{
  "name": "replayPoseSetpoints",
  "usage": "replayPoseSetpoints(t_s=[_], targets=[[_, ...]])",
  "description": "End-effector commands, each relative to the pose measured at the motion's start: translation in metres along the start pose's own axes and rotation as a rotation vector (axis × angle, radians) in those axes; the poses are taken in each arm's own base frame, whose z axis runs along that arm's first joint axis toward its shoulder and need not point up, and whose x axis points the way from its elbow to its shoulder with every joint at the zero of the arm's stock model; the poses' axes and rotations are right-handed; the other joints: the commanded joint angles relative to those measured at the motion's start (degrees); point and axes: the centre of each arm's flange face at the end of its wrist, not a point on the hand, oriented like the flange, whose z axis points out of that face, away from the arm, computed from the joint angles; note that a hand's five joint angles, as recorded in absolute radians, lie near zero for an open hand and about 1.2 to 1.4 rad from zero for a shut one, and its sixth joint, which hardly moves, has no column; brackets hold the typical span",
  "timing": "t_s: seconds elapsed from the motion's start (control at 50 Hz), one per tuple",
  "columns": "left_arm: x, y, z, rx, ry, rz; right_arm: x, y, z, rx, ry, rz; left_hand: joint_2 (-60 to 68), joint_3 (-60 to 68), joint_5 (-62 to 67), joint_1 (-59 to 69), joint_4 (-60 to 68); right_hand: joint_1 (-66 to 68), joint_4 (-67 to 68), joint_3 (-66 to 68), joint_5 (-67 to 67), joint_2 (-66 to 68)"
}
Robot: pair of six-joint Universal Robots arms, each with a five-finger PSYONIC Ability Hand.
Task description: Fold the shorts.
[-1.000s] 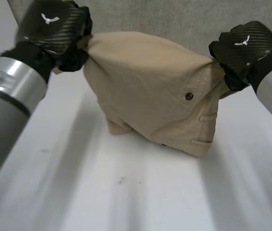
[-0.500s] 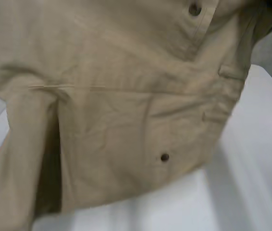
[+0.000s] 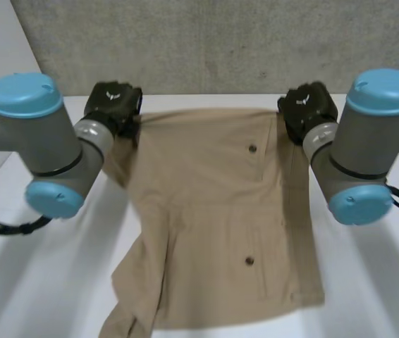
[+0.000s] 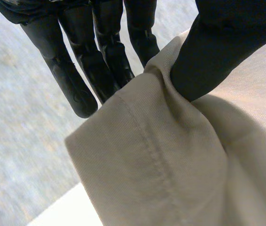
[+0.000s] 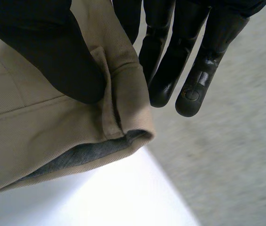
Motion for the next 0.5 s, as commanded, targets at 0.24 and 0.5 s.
replayPoseSetpoints(t_s=[0.24,0.5], targets=[[0.028,0.008,0.056,0.260,-0.088,0.250,-0.032,0.025,0.049,0.139,0.058,-0.178,-58.6,-58.7,-55.4,-54.0,-58.6,-45.1,-58.3,-57.9,-55.6,-57.3],[0.022,-0.003,0.011,0.181,-0.091,0.256,0.003,-0.007,-0.008,0.095,-0.004,-0.111,-58.6,-58.7,-55.4,-54.0,-58.6,-45.1,-58.3,-57.9,-55.6,-57.3]])
